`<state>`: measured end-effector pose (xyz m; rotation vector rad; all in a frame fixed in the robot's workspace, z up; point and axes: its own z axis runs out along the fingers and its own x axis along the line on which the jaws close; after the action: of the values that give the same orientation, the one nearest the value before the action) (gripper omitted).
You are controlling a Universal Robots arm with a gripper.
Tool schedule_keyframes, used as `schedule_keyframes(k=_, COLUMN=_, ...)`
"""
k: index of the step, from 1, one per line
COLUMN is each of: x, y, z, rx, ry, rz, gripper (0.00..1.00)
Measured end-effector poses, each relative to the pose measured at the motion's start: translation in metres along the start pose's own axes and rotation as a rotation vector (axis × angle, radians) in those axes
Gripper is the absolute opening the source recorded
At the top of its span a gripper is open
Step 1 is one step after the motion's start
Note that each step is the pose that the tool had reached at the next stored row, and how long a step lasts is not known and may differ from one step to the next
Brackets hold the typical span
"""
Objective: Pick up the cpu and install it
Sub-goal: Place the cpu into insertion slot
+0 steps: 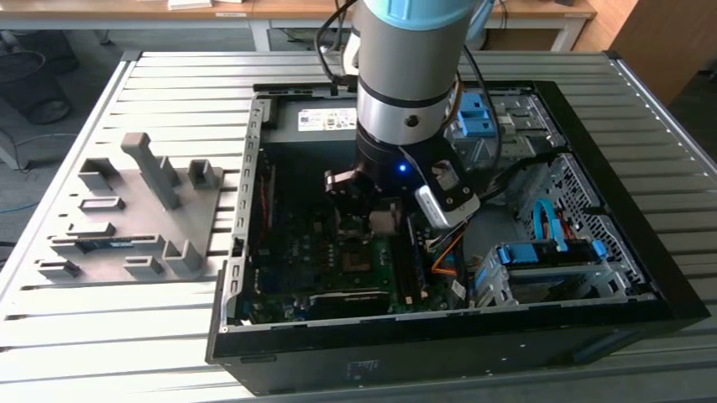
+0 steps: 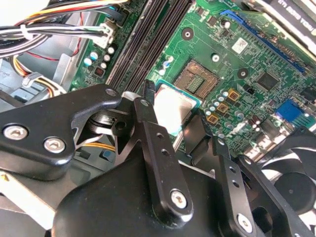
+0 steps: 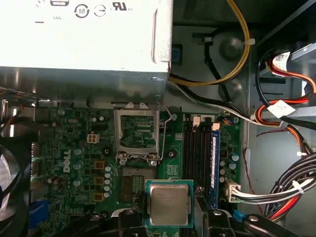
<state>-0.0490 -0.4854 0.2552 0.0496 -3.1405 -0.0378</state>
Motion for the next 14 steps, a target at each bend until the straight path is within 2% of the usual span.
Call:
schedule_keyframes(k=11, x=0.0008, y=-0.0005, z=0.0111, rx=-0.0001, ry=0.0000, rz=0.000, gripper=0.47)
schedule_keyframes(k=14, x=0.0041, y=-0.0012, z=0.0153, rx=0.0005, ry=0.0000, rz=0.000, gripper=0.47)
